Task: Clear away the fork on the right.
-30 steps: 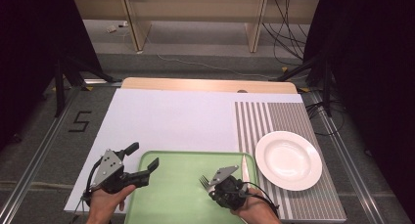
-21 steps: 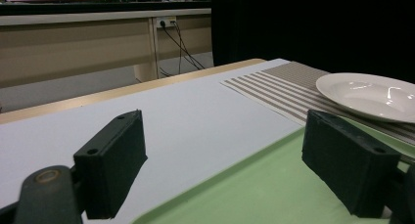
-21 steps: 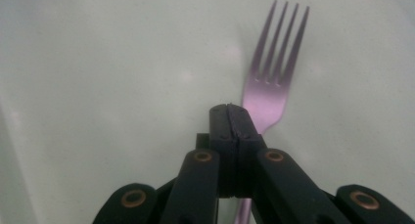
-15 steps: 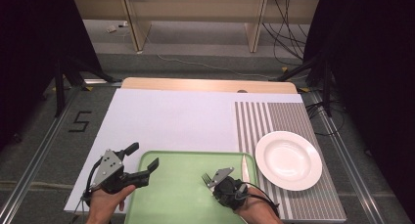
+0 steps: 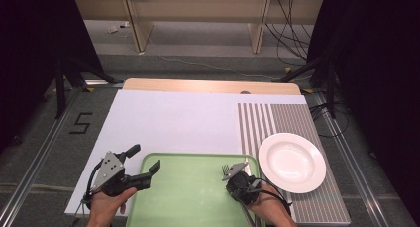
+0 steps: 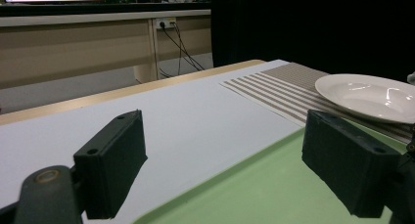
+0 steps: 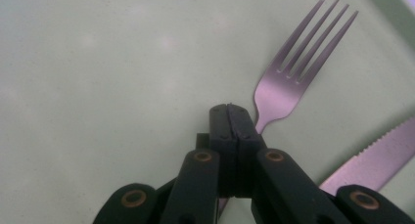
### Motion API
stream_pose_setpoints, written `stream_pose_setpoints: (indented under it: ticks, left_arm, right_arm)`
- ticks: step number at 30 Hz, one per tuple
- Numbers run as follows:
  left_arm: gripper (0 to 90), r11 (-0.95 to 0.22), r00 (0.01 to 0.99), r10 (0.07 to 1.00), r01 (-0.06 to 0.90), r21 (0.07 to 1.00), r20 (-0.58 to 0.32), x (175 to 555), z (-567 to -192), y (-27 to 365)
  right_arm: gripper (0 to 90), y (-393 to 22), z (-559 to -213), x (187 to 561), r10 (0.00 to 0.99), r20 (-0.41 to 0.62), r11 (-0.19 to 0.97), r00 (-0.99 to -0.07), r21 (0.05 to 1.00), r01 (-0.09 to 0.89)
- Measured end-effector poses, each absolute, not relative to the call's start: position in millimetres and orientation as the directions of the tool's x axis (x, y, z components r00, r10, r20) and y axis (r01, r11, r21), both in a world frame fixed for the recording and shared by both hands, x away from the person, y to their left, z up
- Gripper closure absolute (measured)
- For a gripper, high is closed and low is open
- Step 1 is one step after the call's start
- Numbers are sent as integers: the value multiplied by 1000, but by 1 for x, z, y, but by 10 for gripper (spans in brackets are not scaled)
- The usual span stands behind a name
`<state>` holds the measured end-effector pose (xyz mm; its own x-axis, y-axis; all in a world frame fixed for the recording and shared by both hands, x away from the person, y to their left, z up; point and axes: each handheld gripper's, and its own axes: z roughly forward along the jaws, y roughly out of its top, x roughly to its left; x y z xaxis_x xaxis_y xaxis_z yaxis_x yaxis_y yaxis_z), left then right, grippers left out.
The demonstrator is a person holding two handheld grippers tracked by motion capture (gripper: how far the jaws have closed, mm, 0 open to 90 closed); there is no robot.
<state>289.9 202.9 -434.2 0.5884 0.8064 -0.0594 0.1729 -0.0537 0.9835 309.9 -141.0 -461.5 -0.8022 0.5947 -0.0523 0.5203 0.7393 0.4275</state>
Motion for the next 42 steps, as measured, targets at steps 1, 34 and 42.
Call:
stream_pose_setpoints:
  ticks: [1, 34, 42]
  left_arm:
    - [160, -47, 593, 803, 167, 985, -62, 291, -435, 203]
    - [160, -50, 585, 809, 177, 983, -64, 291, -435, 203]
    - [160, -50, 587, 807, 179, 983, -66, 293, -435, 201]
  right_arm:
    - [900, -142, -461, 310, 604, -51, 735, -795, 421, 532]
    - [811, -166, -455, 316, 641, 26, 673, -767, 463, 577]
    - [472, -170, -442, 315, 620, 147, 577, -770, 580, 575]
